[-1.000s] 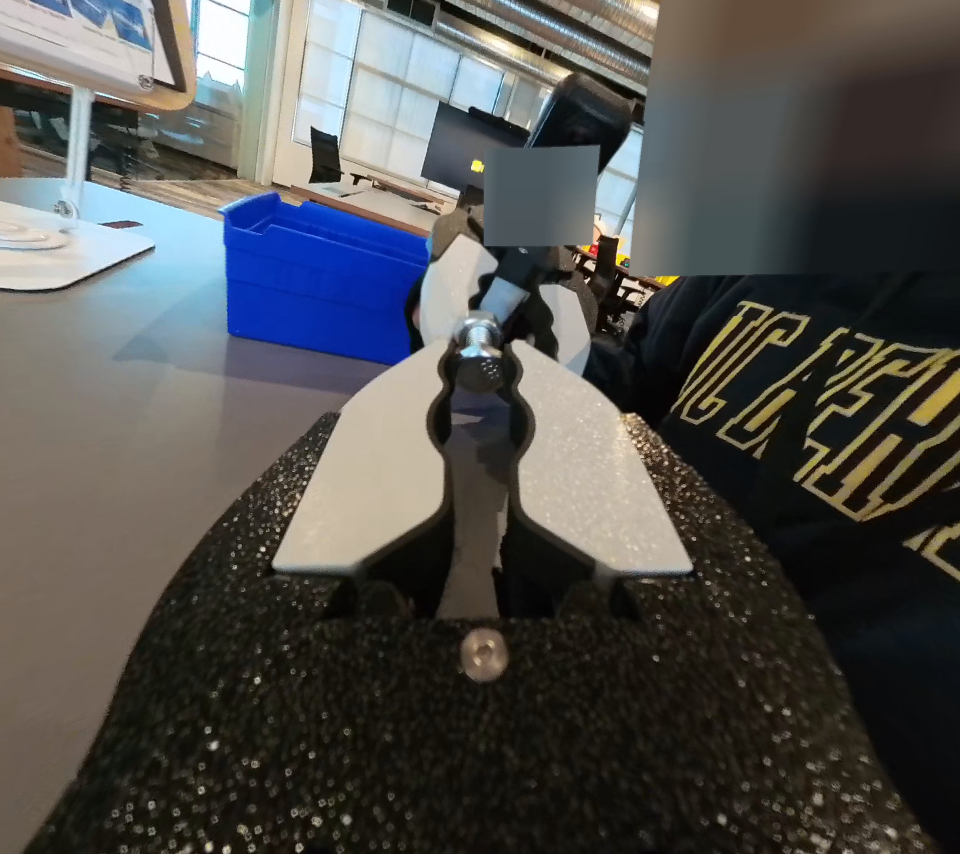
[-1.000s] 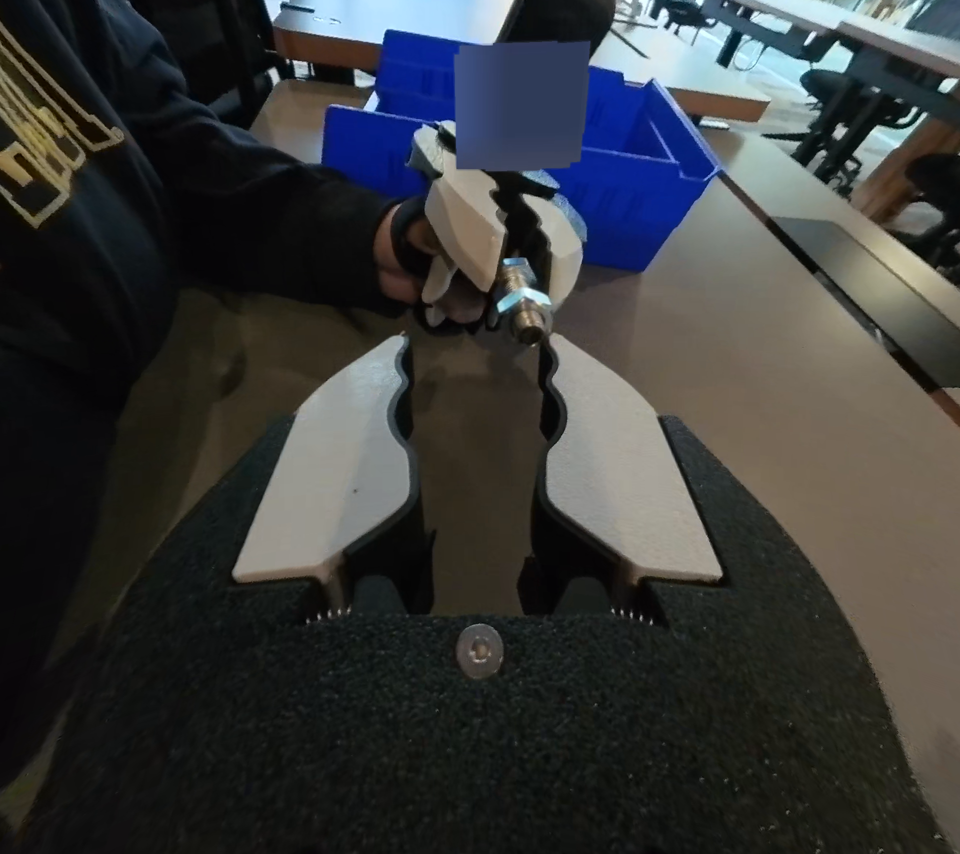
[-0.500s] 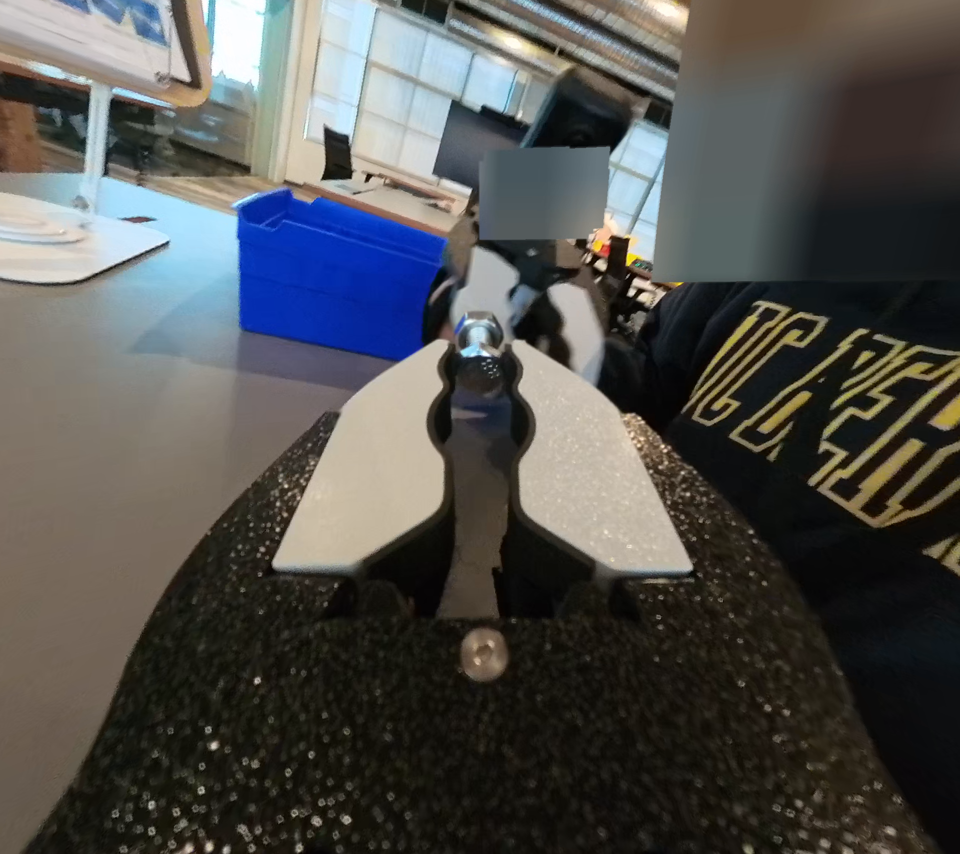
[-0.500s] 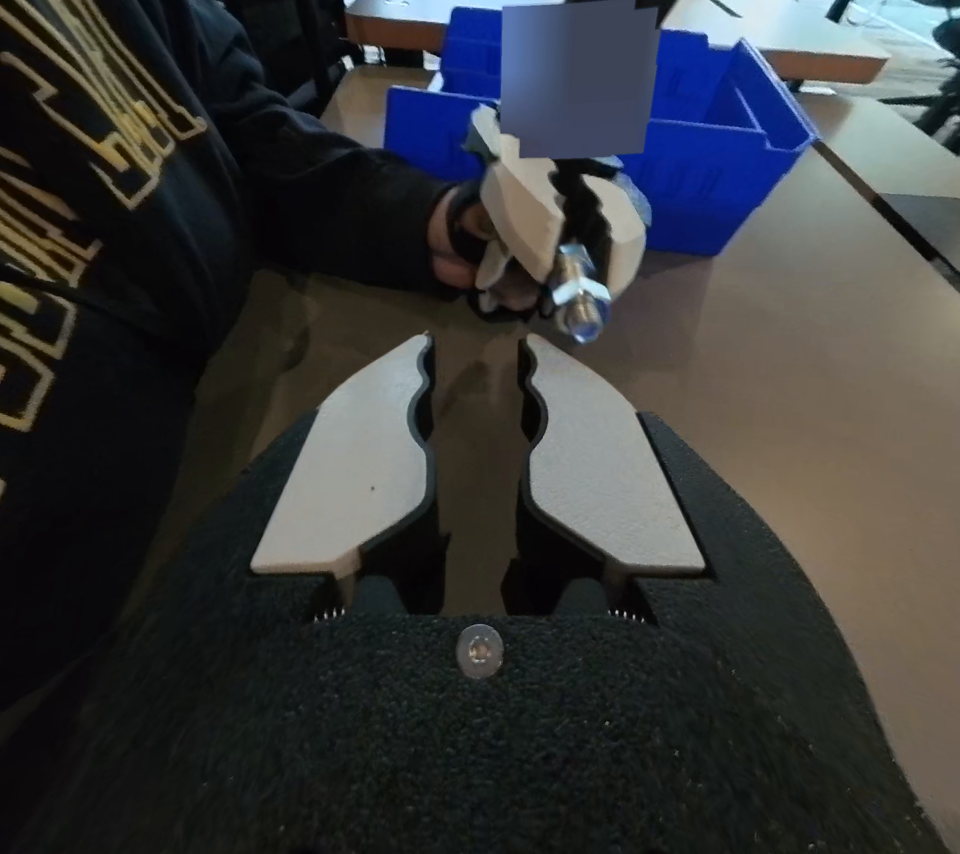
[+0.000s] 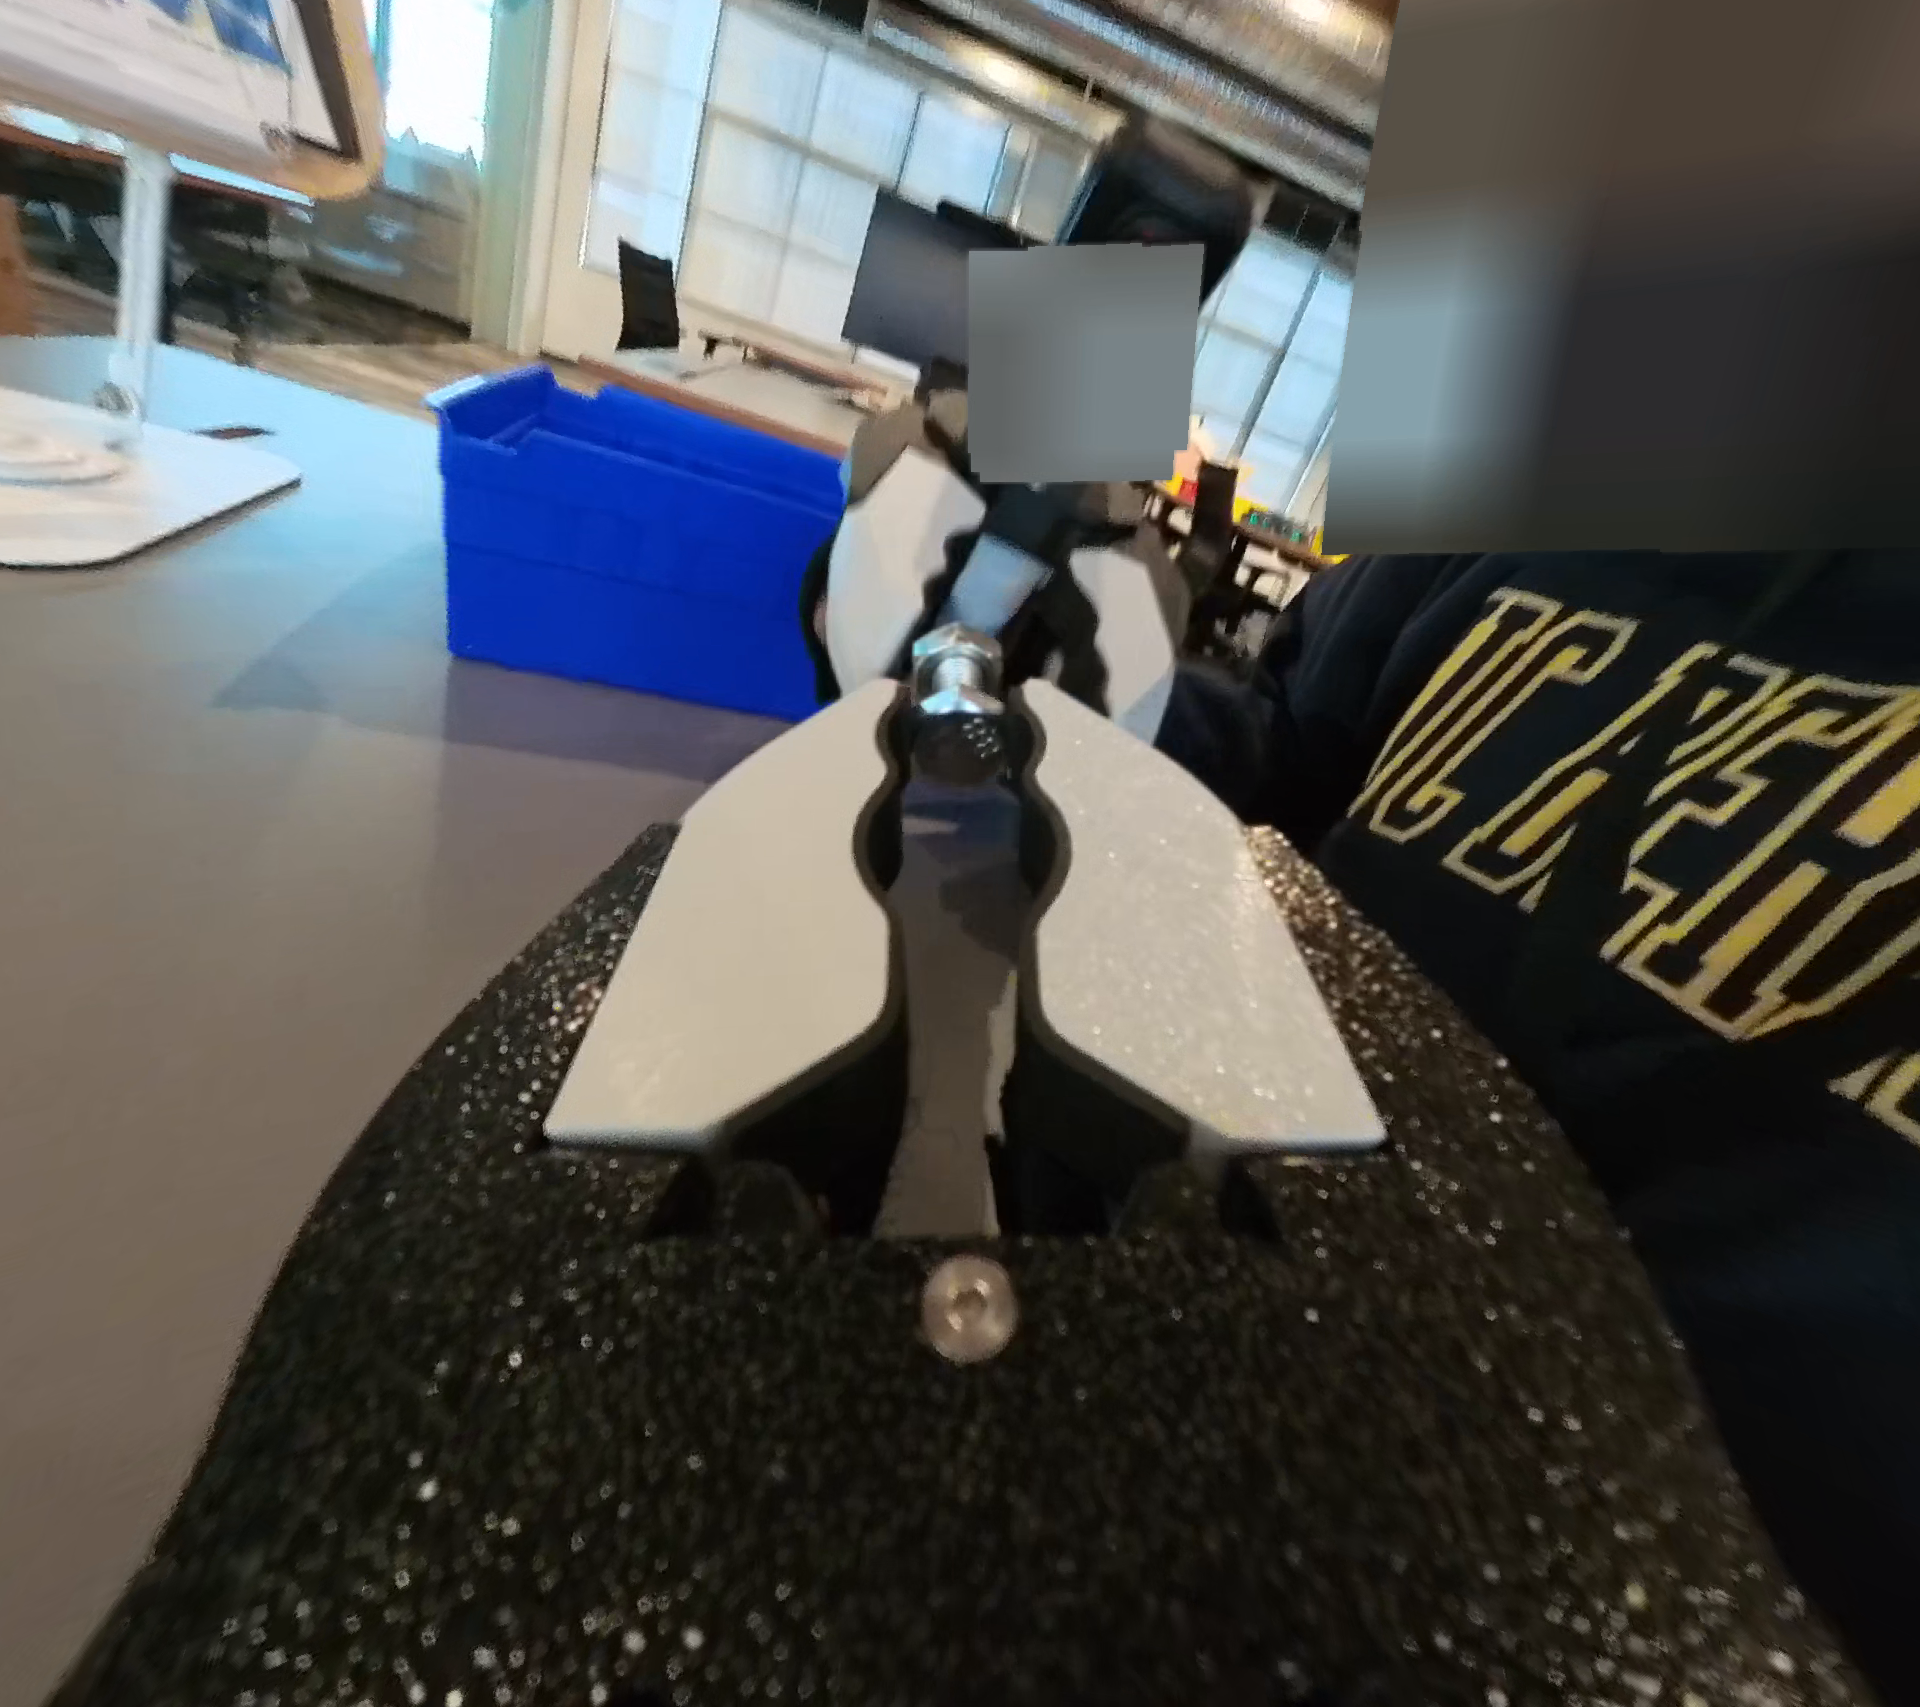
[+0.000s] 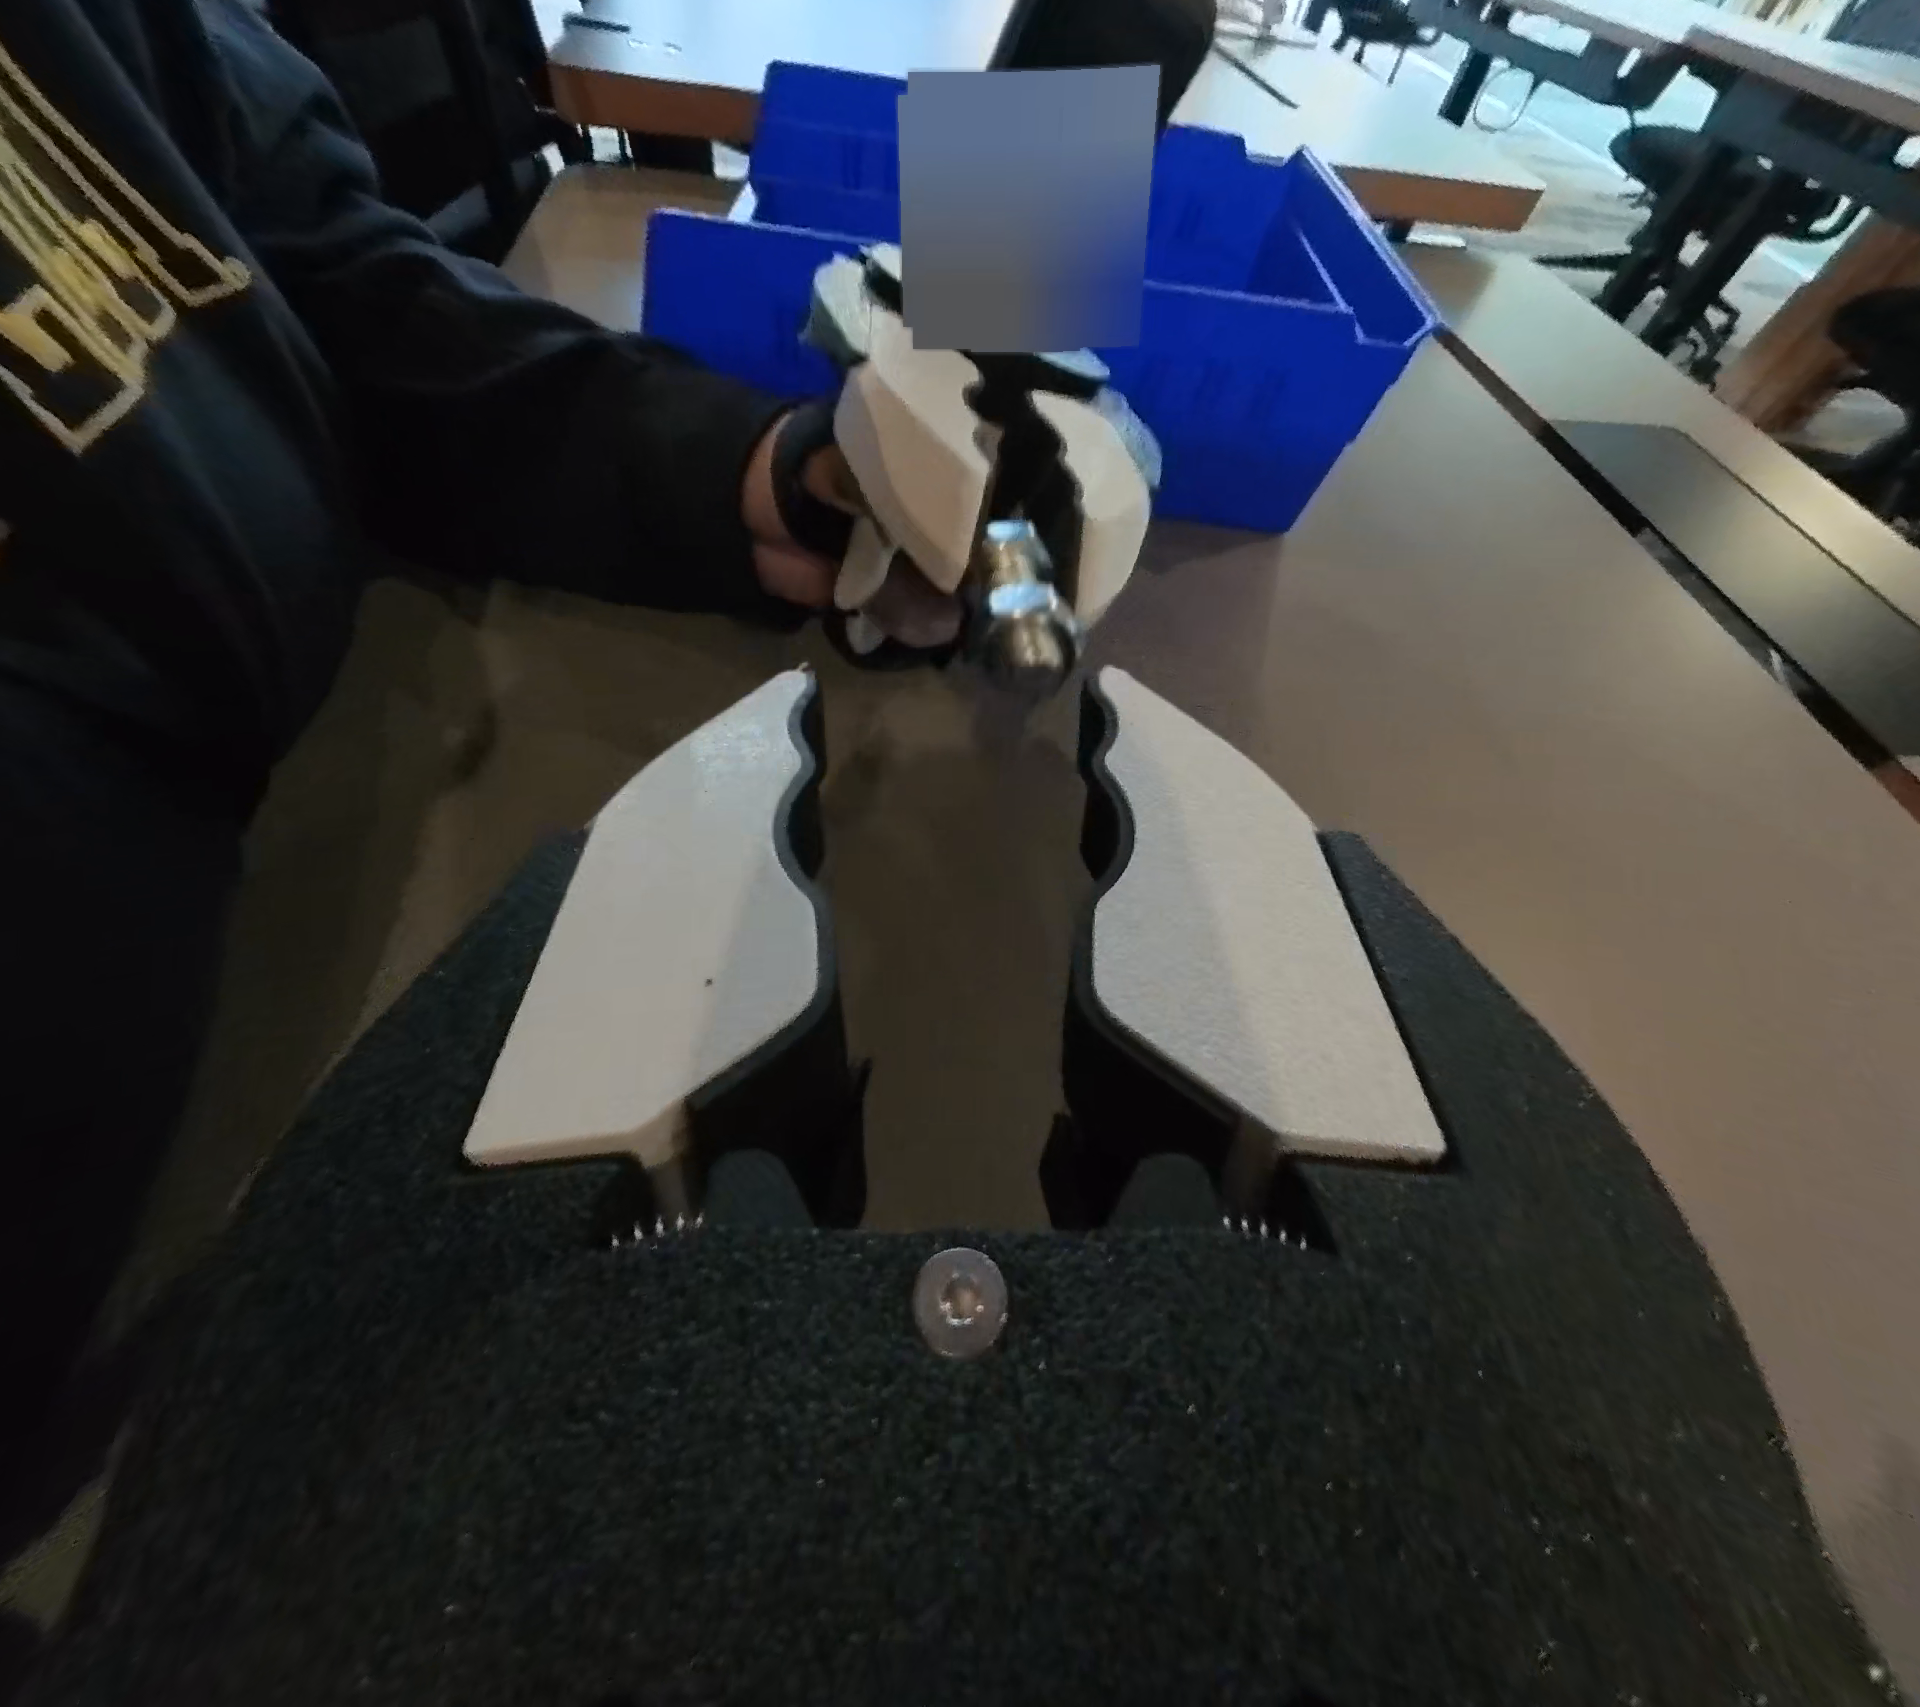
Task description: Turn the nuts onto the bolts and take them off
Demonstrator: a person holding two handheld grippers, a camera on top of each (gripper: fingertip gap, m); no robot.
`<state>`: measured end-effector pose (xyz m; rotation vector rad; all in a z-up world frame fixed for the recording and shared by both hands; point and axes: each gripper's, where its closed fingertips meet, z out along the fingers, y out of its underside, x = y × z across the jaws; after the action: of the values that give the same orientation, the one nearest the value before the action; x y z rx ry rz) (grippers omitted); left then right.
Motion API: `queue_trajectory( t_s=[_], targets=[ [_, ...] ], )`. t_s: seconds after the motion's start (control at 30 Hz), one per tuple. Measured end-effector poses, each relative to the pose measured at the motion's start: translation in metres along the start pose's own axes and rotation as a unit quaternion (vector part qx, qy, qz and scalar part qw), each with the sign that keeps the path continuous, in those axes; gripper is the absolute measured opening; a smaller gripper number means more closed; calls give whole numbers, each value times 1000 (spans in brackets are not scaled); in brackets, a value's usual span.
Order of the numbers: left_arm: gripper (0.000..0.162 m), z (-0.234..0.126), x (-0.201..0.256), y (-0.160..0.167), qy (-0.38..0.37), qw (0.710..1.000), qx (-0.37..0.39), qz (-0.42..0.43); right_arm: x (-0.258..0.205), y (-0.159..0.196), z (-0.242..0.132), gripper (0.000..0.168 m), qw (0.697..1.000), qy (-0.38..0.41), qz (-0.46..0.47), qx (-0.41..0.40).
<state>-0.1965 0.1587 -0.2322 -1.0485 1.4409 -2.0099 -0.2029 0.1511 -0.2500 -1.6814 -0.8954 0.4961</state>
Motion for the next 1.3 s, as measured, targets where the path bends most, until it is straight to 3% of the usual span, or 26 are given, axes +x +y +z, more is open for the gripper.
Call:
queue_trajectory(
  t_s=[0.13,0.23,0.57,1.3],
  targets=[
    [17,-6,-7,-4,-17,1000,11,-4,-12,3,2,35,999,-45,9,-9],
    [17,-4,-10,2,-27,1000,-10,-4,-20,-5,1,35,998,-64,-6,15],
    [17,1,-4,6,-8,1000,-20,-1,-4,-9,-1,50,1000,-5,-7,27],
    [17,-2,0,-5,10,999,26,-17,-4,6,-1,40,999,-27,21,-12]
  ],
)
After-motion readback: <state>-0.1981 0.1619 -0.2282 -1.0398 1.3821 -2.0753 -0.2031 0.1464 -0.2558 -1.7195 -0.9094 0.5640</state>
